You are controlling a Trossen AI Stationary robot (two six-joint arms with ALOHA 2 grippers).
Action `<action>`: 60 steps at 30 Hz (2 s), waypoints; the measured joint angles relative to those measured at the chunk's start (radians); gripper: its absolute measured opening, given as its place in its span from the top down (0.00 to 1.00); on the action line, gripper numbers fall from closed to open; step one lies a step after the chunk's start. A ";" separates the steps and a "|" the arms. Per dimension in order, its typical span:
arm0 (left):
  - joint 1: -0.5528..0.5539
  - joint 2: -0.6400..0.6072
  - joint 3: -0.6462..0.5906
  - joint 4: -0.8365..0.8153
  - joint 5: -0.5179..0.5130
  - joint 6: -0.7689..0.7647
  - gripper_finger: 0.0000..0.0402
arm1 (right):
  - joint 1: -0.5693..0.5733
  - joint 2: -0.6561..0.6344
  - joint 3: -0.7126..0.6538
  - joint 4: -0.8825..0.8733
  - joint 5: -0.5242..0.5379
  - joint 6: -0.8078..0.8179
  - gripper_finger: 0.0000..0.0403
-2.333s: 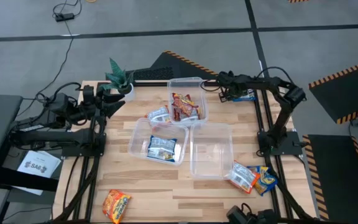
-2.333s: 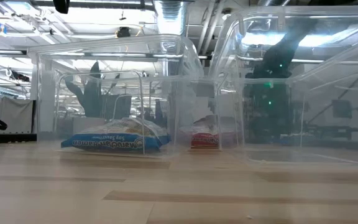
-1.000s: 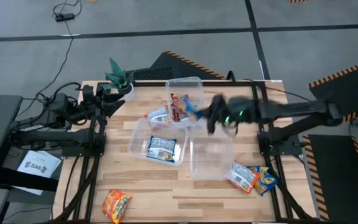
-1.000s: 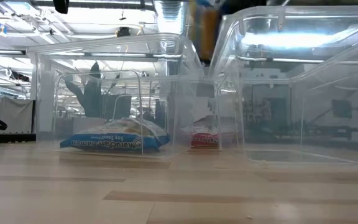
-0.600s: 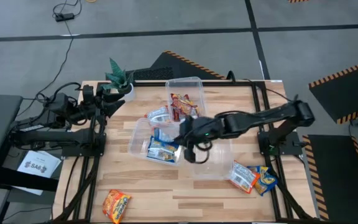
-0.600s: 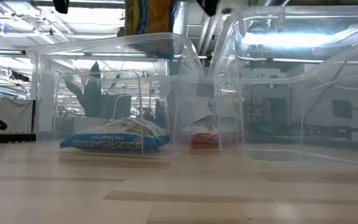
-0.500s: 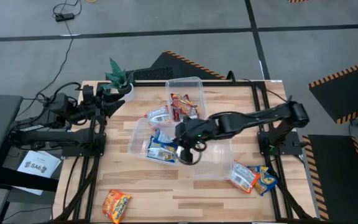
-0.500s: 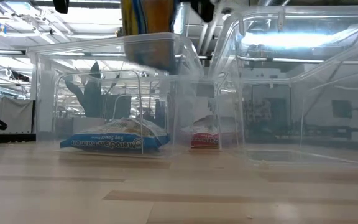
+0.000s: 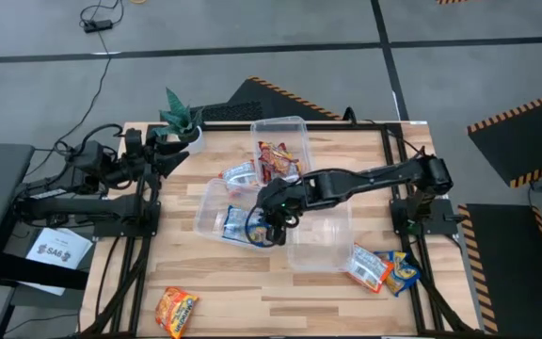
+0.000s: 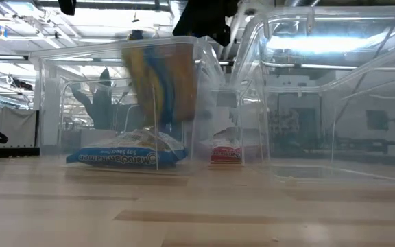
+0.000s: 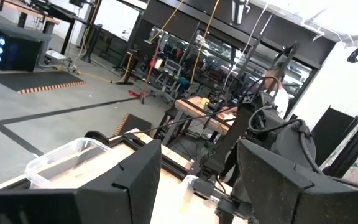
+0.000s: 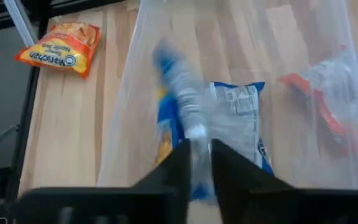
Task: Sort Maruchan noodles
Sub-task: Put the top blue noodle pack into the bottom left transparent bin, then put the blue noodle pack into the bottom left transparent bin
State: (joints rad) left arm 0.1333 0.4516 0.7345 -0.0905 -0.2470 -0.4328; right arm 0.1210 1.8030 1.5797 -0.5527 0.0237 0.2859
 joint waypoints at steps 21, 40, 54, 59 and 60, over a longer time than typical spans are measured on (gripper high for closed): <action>0.000 0.000 0.000 -0.023 0.084 0.002 0.51 | -0.100 -0.278 0.063 -0.417 0.032 0.028 0.28; 0.000 0.000 0.000 -0.165 0.132 -0.035 0.51 | -0.091 -0.322 0.062 -0.770 0.020 0.103 0.28; 0.000 0.015 0.000 -0.157 0.078 -0.088 0.51 | 0.278 -0.766 -0.421 -0.874 -0.121 0.798 0.28; 0.000 0.026 0.000 -0.148 0.075 -0.088 0.51 | 0.475 -0.862 -0.569 -0.797 -0.296 1.255 0.28; 0.000 0.027 0.000 -0.147 0.075 -0.088 0.51 | 0.510 -0.865 -0.595 -0.776 -0.323 1.319 0.28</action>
State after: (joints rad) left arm 0.1337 0.4789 0.7345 -0.2376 -0.1722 -0.5209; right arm 0.6312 0.9384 0.9851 -1.3286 -0.2994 1.6049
